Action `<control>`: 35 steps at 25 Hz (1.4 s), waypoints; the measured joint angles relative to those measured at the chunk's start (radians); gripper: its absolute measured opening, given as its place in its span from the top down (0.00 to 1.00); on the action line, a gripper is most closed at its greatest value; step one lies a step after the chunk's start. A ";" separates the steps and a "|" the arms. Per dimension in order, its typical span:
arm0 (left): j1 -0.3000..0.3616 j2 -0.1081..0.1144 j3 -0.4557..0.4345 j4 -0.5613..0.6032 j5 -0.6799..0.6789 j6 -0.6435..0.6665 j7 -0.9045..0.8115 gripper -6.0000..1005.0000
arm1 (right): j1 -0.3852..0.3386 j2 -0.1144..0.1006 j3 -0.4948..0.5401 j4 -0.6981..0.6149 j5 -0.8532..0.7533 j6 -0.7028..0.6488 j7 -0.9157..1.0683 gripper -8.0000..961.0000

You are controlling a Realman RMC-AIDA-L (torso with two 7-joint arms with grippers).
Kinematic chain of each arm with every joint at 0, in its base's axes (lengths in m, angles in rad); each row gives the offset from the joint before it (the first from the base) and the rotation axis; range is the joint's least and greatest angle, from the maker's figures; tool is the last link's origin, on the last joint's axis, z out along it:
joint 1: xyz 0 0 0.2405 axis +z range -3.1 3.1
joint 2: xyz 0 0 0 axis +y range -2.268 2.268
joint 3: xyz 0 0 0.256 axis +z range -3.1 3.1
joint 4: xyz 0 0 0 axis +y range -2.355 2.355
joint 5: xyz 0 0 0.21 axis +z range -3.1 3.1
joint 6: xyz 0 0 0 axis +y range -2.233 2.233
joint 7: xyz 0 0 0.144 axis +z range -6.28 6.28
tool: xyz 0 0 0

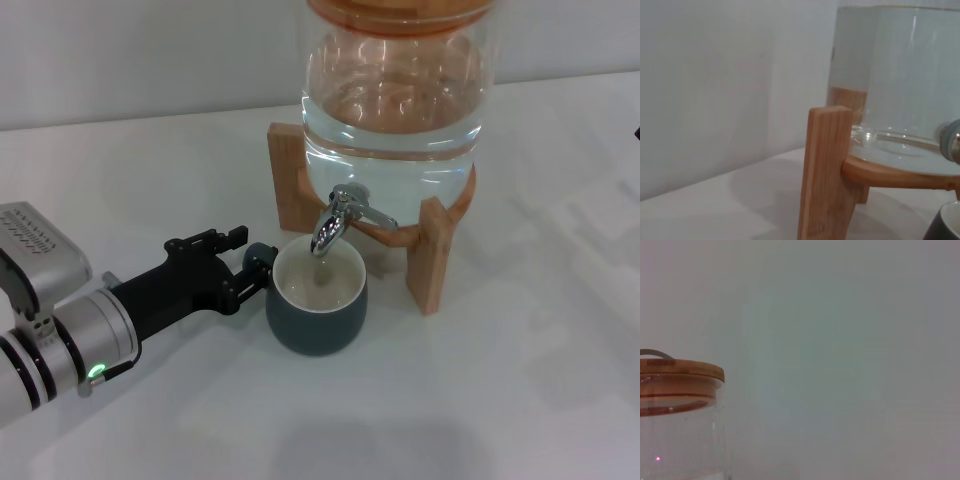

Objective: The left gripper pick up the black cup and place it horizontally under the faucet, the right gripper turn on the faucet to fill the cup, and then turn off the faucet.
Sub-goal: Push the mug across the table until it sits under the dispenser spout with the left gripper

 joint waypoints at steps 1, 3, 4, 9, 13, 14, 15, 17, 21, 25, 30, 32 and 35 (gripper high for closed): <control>0.000 0.000 0.000 0.000 0.002 0.000 0.002 0.43 | 0.000 0.000 0.000 0.000 0.000 0.000 0.000 0.10; 0.003 0.000 0.001 0.000 0.010 0.003 0.008 0.42 | -0.001 0.000 0.000 0.000 0.000 0.000 0.000 0.10; 0.005 0.000 0.001 -0.001 0.012 0.004 0.009 0.42 | -0.002 0.000 0.000 0.000 0.000 0.000 0.001 0.10; 0.017 0.000 0.001 -0.005 0.015 0.012 0.013 0.40 | -0.005 0.000 0.000 -0.002 0.000 0.001 0.002 0.10; 0.025 -0.001 0.001 -0.005 0.015 0.015 0.034 0.38 | -0.007 0.000 0.000 -0.005 0.000 0.003 0.002 0.10; 0.027 -0.001 0.001 -0.005 0.015 0.015 0.040 0.38 | -0.007 0.000 0.000 -0.005 0.000 0.003 0.002 0.10; 0.031 -0.001 0.001 -0.004 0.015 0.018 0.046 0.37 | -0.007 0.000 0.000 -0.005 0.000 0.003 0.002 0.10; 0.038 -0.001 0.000 -0.005 0.014 0.026 0.060 0.31 | -0.007 0.000 0.000 -0.005 0.000 0.004 0.002 0.10; 0.047 0.000 -0.006 -0.005 0.008 0.033 0.076 0.25 | -0.009 0.000 0.000 -0.006 0.000 0.005 0.003 0.10; 0.054 0.000 -0.009 -0.006 0.006 0.041 0.091 0.25 | -0.011 0.000 0.000 -0.007 0.000 0.006 0.004 0.10; 0.059 0.001 -0.010 -0.010 -0.013 0.042 0.106 0.25 | -0.012 0.000 0.000 -0.003 0.000 0.006 0.004 0.10; 0.059 0.001 -0.009 -0.011 -0.017 0.043 0.108 0.25 | -0.014 0.000 0.000 -0.001 0.000 0.006 0.004 0.09; 0.063 -0.001 -0.009 -0.011 -0.018 0.046 0.111 0.25 | -0.020 -0.001 0.000 -0.001 0.000 0.006 0.004 0.09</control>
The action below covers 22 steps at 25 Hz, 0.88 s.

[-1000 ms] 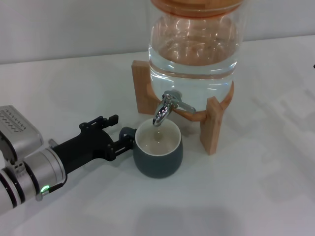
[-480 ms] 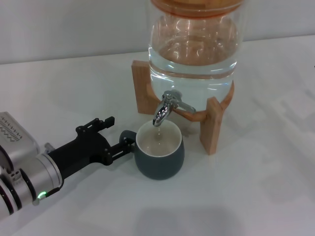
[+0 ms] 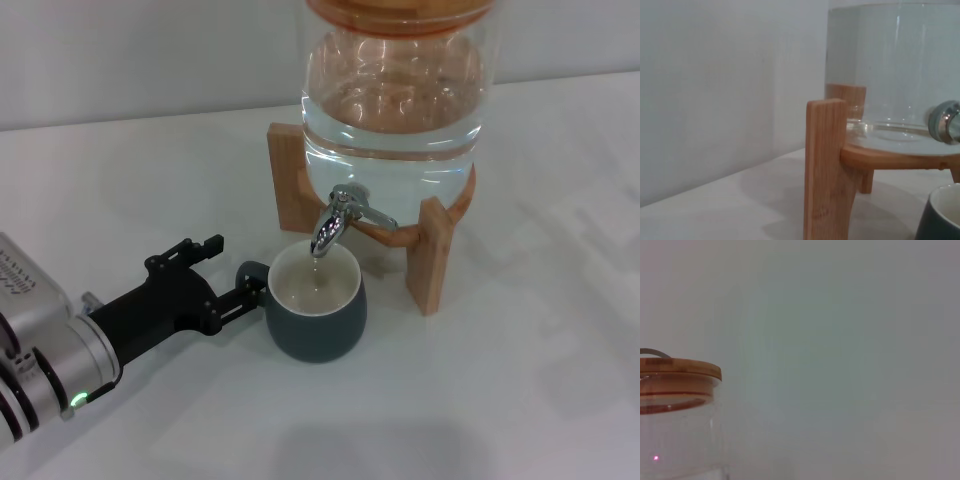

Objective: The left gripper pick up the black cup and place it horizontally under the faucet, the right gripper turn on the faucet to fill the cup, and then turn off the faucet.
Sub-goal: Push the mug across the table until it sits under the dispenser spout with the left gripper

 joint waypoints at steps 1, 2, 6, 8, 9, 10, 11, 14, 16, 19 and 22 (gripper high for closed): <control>0.003 -0.001 0.000 0.000 -0.002 0.000 0.002 0.25 | -0.002 0.000 0.000 -0.001 0.000 0.000 0.000 0.10; 0.008 -0.001 -0.001 0.000 -0.008 0.000 0.004 0.25 | -0.004 0.000 0.000 -0.003 0.000 0.000 0.000 0.10; 0.011 -0.001 -0.001 -0.002 -0.016 -0.008 0.005 0.25 | -0.006 -0.001 0.000 -0.006 0.000 0.000 0.000 0.10; 0.011 -0.002 -0.001 -0.003 -0.017 -0.014 0.005 0.26 | -0.006 -0.001 0.000 -0.007 0.000 0.000 0.001 0.10; 0.011 -0.003 -0.001 -0.003 -0.018 -0.016 0.008 0.26 | -0.005 -0.001 0.000 -0.007 0.000 0.000 0.001 0.10; 0.011 -0.003 -0.001 -0.003 -0.018 -0.016 0.011 0.26 | -0.004 -0.001 0.000 -0.007 0.000 -0.001 0.001 0.10; 0.011 -0.003 -0.001 -0.003 -0.018 -0.017 0.016 0.26 | -0.003 0.000 0.000 -0.008 0.000 -0.001 0.001 0.10; 0.011 -0.004 -0.001 -0.001 -0.018 -0.017 0.028 0.26 | -0.001 0.000 0.000 -0.008 0.000 -0.004 0.001 0.10; 0.011 -0.004 -0.001 0.001 -0.018 -0.017 0.029 0.26 | 0.000 0.000 0.000 -0.008 0.000 -0.004 0.001 0.10; 0.014 -0.004 -0.001 0.003 -0.018 -0.018 0.030 0.26 | 0.002 0.000 0.000 -0.008 0.000 -0.005 0.002 0.10; 0.021 -0.004 -0.001 0.004 -0.018 -0.016 0.031 0.26 | 0.004 0.000 0.000 -0.008 0.000 -0.005 0.003 0.10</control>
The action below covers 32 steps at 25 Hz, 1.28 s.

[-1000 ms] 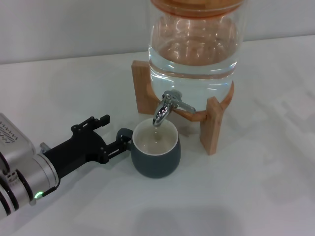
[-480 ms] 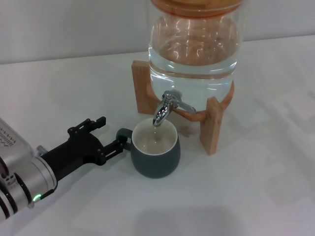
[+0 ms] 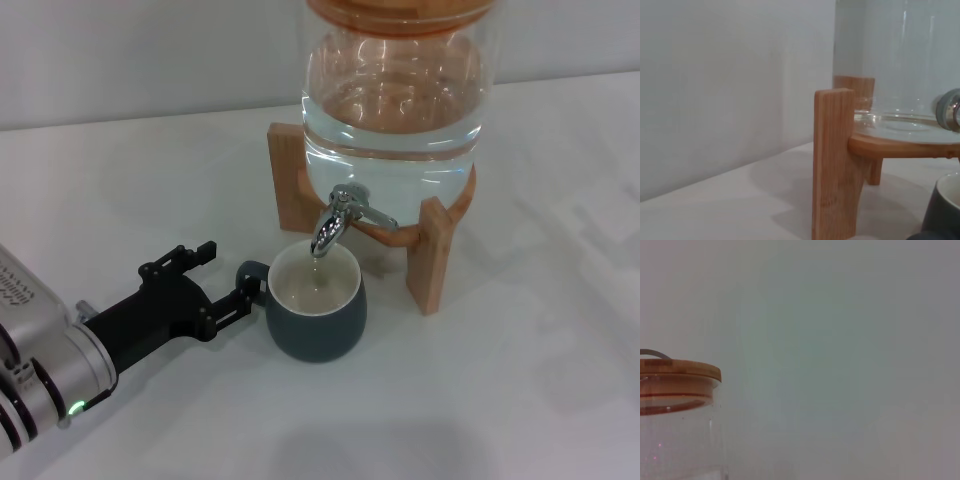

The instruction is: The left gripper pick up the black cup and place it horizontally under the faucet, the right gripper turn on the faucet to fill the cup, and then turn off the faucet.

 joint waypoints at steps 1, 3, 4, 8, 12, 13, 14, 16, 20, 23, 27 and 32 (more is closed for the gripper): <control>0.002 0.000 0.000 0.000 0.000 0.002 0.000 0.26 | 0.000 0.000 0.000 0.000 0.000 0.000 0.000 0.10; 0.004 0.000 0.000 0.001 0.000 0.004 0.000 0.26 | 0.001 0.000 0.000 0.000 0.000 -0.001 0.000 0.10; 0.005 0.000 0.001 0.001 0.000 0.005 0.000 0.26 | 0.001 0.000 0.000 0.000 0.000 -0.002 0.000 0.10; 0.009 0.000 0.003 0.002 0.000 0.008 0.000 0.26 | 0.002 0.000 0.000 0.000 0.000 -0.003 0.000 0.10; 0.014 0.000 0.005 0.003 0.003 0.015 0.000 0.26 | -0.001 0.000 0.000 0.000 0.000 -0.002 0.000 0.10; 0.019 0.000 0.005 0.004 0.003 0.022 0.000 0.26 | -0.002 0.000 0.000 0.000 0.000 -0.002 0.000 0.10; 0.022 0.000 0.005 0.004 0.003 0.026 0.000 0.26 | -0.002 -0.001 0.000 0.000 0.000 -0.001 0.000 0.10; 0.038 0.001 0.003 0.006 0.003 0.050 0.000 0.26 | -0.003 -0.002 0.001 0.000 0.000 -0.001 0.000 0.10; 0.079 0.006 0.000 -0.007 0.002 0.120 -0.006 0.26 | -0.008 -0.006 0.004 0.000 0.000 0.000 0.001 0.10; 0.115 0.009 -0.001 -0.031 -0.013 0.181 -0.016 0.26 | -0.015 -0.013 0.004 0.000 0.000 0.001 0.010 0.10; 0.156 0.010 -0.001 -0.100 -0.059 0.280 -0.065 0.26 | -0.035 -0.028 0.001 -0.010 -0.005 0.004 0.027 0.09; 0.199 0.011 -0.002 -0.203 -0.173 0.379 -0.151 0.26 | -0.118 -0.048 0.007 -0.167 -0.124 0.004 0.150 0.10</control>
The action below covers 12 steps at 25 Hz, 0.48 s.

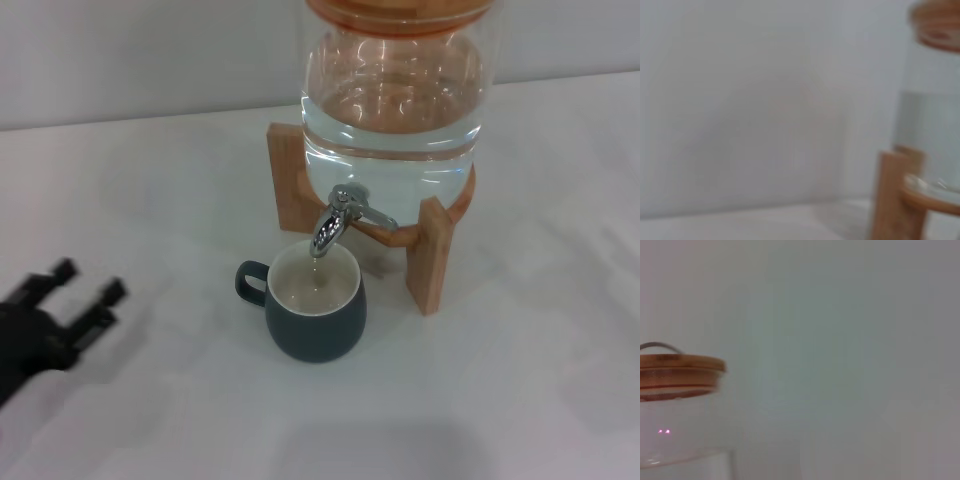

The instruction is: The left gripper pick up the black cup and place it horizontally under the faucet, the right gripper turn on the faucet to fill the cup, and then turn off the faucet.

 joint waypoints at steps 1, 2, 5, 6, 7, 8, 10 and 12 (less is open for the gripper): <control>0.006 0.000 0.001 -0.014 -0.020 0.012 -0.011 0.26 | 0.000 0.000 0.000 0.000 0.000 0.000 0.000 0.10; 0.006 0.000 0.001 -0.014 -0.020 0.012 -0.011 0.26 | -0.014 0.000 0.001 -0.034 -0.024 0.000 0.025 0.10; 0.019 0.004 0.002 -0.097 -0.165 0.040 -0.083 0.26 | -0.089 0.023 0.002 -0.247 -0.157 0.004 0.194 0.10; 0.019 0.004 0.002 -0.097 -0.165 0.040 -0.083 0.26 | -0.100 0.034 0.002 -0.306 -0.200 0.008 0.242 0.10; 0.019 0.004 0.002 -0.109 -0.191 0.038 -0.095 0.26 | -0.111 0.046 0.001 -0.362 -0.246 0.012 0.292 0.10; 0.019 0.004 0.002 -0.116 -0.208 0.036 -0.101 0.26 | -0.116 0.054 -0.002 -0.409 -0.282 0.018 0.332 0.10; 0.015 0.004 0.004 -0.129 -0.248 0.029 -0.114 0.26 | -0.121 0.063 -0.021 -0.484 -0.333 0.025 0.420 0.10; 0.011 0.006 0.005 -0.131 -0.276 0.021 -0.119 0.26 | -0.121 0.065 -0.061 -0.535 -0.350 0.027 0.487 0.10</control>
